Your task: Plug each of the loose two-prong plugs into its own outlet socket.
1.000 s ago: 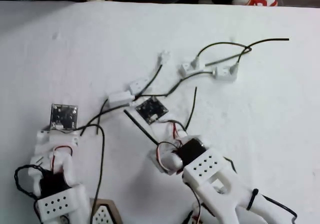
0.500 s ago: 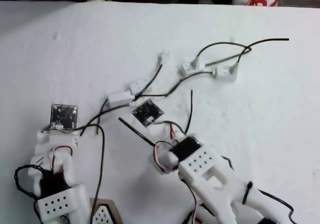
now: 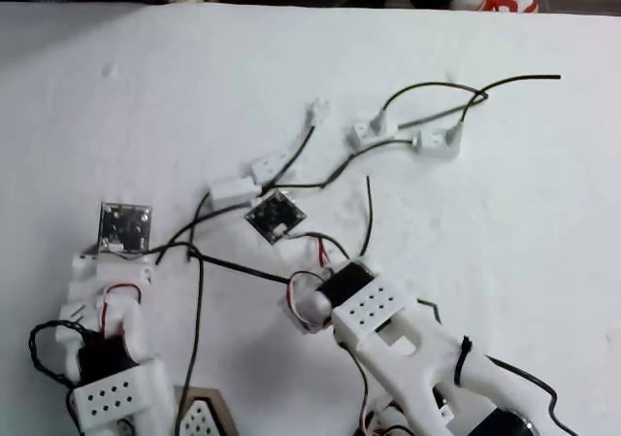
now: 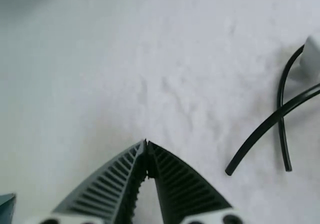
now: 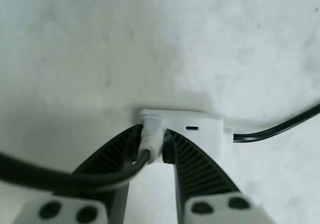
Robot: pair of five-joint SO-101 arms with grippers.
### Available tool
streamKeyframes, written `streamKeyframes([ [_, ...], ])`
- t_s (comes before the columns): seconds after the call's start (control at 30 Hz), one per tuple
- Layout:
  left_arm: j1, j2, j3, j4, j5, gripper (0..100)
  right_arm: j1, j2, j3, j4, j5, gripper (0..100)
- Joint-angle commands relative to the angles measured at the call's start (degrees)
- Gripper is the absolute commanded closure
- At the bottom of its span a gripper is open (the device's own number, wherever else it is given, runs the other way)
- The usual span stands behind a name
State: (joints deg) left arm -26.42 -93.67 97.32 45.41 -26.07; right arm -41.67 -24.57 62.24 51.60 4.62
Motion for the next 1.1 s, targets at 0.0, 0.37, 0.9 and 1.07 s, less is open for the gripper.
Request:
streamKeyframes([
  [0.0, -0.13, -0.48, -0.35, -1.14, -0.35, 98, -0.31, 3.38, 2.46, -2.15, 0.18, 98.2],
  [0.37, -0.04, -0.48, -0.35, -1.14, -0.35, 98, -0.22, 3.38, 2.64, -2.33, 0.00, 98.2],
  [0.9, -0.04, -0.48, -0.35, -1.14, -0.35, 98, 1.63, 2.86, 3.69, -2.51, -0.18, 98.1],
  [1.07, -0.04, -0.48, -0.35, -1.14, -0.35, 98, 1.63, 2.77, 2.20, -2.07, 0.18, 98.1],
])
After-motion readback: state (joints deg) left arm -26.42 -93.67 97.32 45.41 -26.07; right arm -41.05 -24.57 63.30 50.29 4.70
